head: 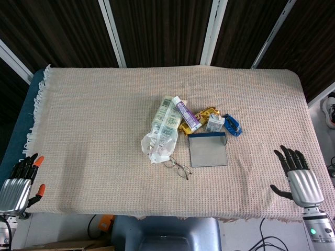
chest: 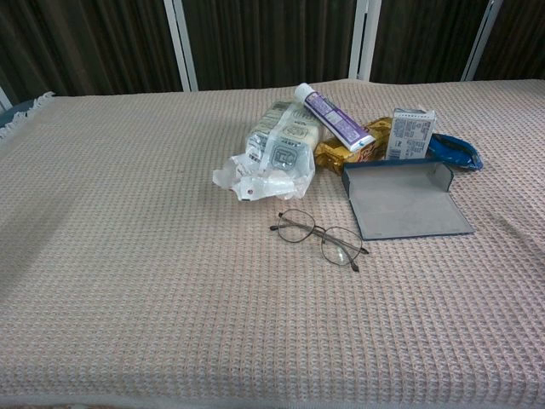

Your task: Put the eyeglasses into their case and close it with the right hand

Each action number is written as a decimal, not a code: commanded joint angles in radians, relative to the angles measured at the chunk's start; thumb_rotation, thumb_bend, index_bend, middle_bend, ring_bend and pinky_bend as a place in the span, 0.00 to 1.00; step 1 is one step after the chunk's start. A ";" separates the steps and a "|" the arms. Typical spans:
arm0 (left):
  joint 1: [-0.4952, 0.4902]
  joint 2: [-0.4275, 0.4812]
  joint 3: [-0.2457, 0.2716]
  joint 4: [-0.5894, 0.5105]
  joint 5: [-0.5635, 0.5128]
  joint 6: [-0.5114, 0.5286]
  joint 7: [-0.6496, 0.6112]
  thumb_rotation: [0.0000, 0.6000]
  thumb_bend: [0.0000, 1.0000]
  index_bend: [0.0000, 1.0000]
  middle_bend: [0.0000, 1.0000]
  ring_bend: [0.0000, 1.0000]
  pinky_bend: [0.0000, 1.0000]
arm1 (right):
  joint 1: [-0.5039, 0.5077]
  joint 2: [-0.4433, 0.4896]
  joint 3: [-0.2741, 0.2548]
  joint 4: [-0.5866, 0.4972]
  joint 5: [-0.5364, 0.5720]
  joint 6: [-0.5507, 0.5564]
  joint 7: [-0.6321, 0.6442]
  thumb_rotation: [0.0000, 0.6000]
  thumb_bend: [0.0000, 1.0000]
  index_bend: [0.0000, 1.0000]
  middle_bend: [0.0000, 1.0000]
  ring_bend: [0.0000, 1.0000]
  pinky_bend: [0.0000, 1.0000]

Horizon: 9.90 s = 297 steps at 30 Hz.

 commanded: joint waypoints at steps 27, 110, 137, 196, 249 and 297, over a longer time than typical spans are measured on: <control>0.010 0.022 0.014 0.007 0.037 0.022 -0.058 1.00 0.40 0.00 0.00 0.00 0.12 | 0.397 -0.068 0.115 -0.163 0.357 -0.571 -0.002 1.00 0.33 0.29 0.00 0.00 0.00; 0.033 0.046 0.019 0.025 0.063 0.060 -0.140 1.00 0.41 0.00 0.00 0.00 0.12 | 0.713 -0.517 0.133 0.027 0.753 -0.458 -0.529 1.00 0.44 0.43 0.00 0.00 0.00; 0.043 0.055 0.021 0.036 0.074 0.078 -0.177 1.00 0.41 0.00 0.00 0.00 0.12 | 0.782 -0.674 0.131 0.163 0.818 -0.403 -0.637 1.00 0.56 0.64 0.07 0.00 0.00; 0.013 0.041 0.015 0.020 0.050 0.015 -0.129 1.00 0.41 0.00 0.00 0.00 0.12 | 0.646 -0.457 0.147 0.245 0.757 -0.407 -0.477 1.00 0.58 0.80 0.15 0.00 0.00; 0.006 0.043 0.019 0.014 0.049 0.010 -0.126 1.00 0.41 0.00 0.00 0.00 0.12 | 0.634 -0.558 0.122 0.351 0.607 -0.314 -0.578 1.00 0.26 0.22 0.05 0.00 0.00; 0.005 0.047 0.016 0.019 0.043 0.011 -0.140 1.00 0.41 0.00 0.00 0.00 0.12 | 0.700 -0.708 0.218 0.609 0.583 -0.372 -0.642 1.00 0.26 0.31 0.05 0.00 0.00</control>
